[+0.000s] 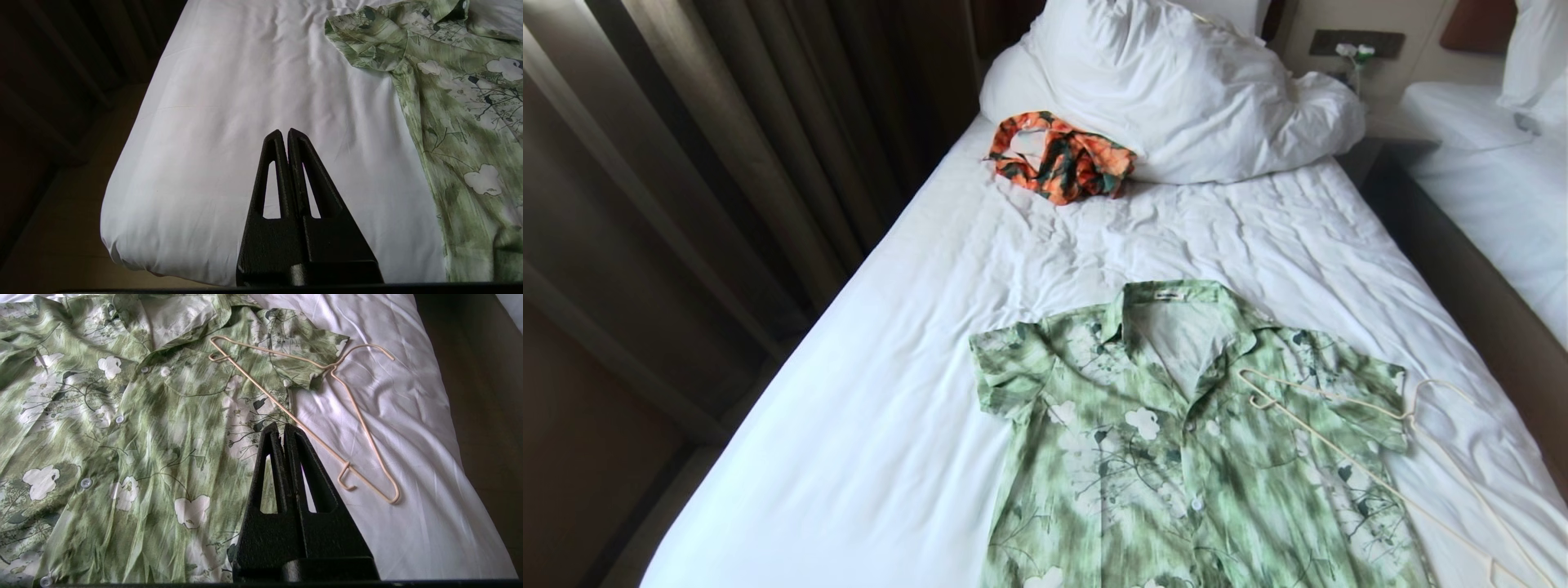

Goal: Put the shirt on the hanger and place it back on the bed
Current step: Lift the shirt and hanger

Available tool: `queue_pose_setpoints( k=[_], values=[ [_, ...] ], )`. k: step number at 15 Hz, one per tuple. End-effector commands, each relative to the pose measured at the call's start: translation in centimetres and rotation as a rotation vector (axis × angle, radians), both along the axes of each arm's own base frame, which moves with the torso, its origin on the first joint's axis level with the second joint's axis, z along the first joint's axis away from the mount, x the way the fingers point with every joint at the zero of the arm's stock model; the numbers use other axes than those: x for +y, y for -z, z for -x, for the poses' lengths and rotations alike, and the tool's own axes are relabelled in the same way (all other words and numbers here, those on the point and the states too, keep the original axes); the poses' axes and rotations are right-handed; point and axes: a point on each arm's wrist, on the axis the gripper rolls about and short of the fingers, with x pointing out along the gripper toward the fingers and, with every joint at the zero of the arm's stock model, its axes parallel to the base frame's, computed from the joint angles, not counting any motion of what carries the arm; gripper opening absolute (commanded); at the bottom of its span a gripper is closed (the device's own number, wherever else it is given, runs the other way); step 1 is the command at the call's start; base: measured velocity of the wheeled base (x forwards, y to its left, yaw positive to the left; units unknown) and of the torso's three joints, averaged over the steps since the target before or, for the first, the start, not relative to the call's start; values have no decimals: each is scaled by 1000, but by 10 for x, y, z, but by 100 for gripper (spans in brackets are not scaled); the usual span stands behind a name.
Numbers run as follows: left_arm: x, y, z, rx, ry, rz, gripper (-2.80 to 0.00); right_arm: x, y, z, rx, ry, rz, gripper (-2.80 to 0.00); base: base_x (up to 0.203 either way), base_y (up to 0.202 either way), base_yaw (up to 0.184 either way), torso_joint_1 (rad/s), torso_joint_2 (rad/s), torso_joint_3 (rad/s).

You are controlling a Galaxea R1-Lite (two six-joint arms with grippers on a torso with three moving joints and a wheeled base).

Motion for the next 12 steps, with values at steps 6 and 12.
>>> queue_pose_setpoints(
  k=[6, 12],
  values=[
    [0, 0, 0, -2, 0, -1, -280, 0, 3, -1, 11, 0, 1, -280, 0, 0, 0, 0, 0, 0],
    [0, 0, 0, -2, 0, -1, -280, 0, -7, 2, -21, -3, -5, -280, 0, 0, 0, 0, 0, 0]
  ],
)
